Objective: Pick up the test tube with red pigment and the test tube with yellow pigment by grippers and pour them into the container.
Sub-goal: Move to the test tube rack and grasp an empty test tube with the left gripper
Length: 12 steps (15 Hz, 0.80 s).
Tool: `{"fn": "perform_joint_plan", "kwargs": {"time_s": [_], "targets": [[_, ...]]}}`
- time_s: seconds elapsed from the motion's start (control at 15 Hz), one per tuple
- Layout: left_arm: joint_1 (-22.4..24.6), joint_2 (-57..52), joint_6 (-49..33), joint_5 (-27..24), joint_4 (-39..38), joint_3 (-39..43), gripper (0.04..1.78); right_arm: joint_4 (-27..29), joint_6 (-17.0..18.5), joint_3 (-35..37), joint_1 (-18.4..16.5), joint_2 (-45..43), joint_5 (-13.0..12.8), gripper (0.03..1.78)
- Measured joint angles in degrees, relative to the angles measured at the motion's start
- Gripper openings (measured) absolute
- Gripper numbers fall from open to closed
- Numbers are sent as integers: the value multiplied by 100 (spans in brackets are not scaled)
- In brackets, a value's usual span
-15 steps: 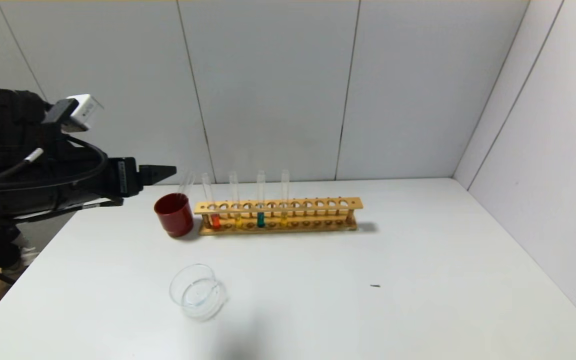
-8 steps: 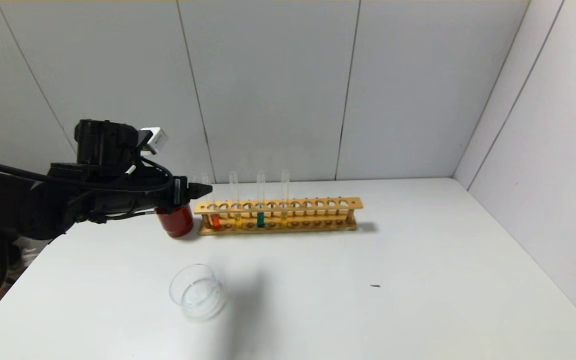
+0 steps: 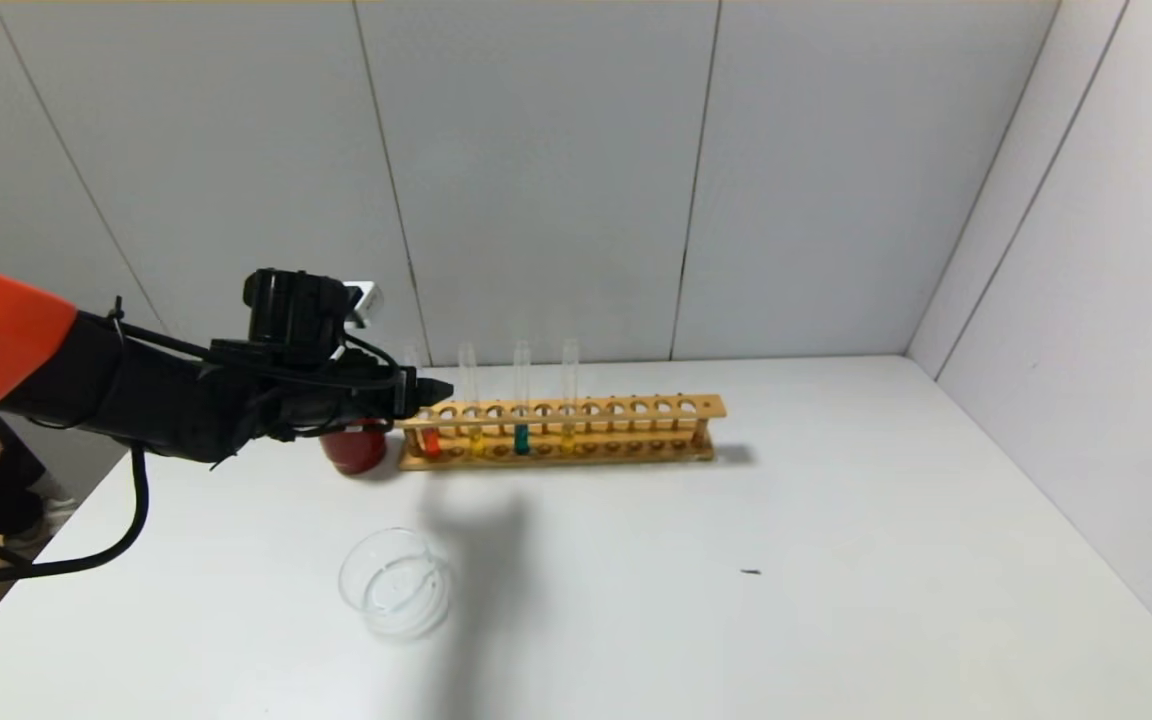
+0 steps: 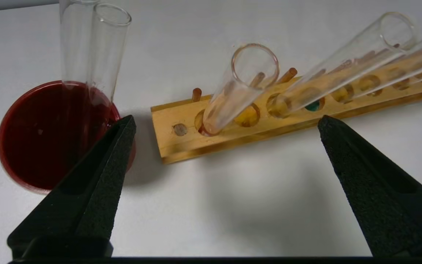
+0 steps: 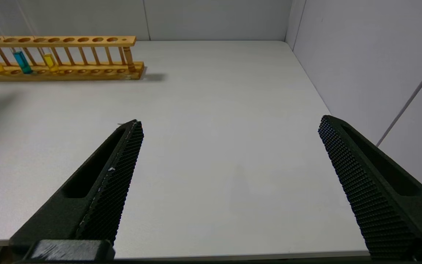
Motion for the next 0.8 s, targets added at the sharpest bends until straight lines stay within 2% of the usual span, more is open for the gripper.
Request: {"fn": "perform_joint_plan", "kwargs": {"time_s": [0.27,0.53,0.67,0.8], "targets": [[-23,369,-16,51,2,-366,175,0,0,0,-2,0,-2,175],[-26,595,-16,328,0,-560,175,0,0,0,-2,0,0,175],[-28,651,-11,339,-4,-599,167,0,0,0,-2,0,-2,175],[-44,700,2,341,-6,-634,149,0,2,0,-2,0,0,175]]}}
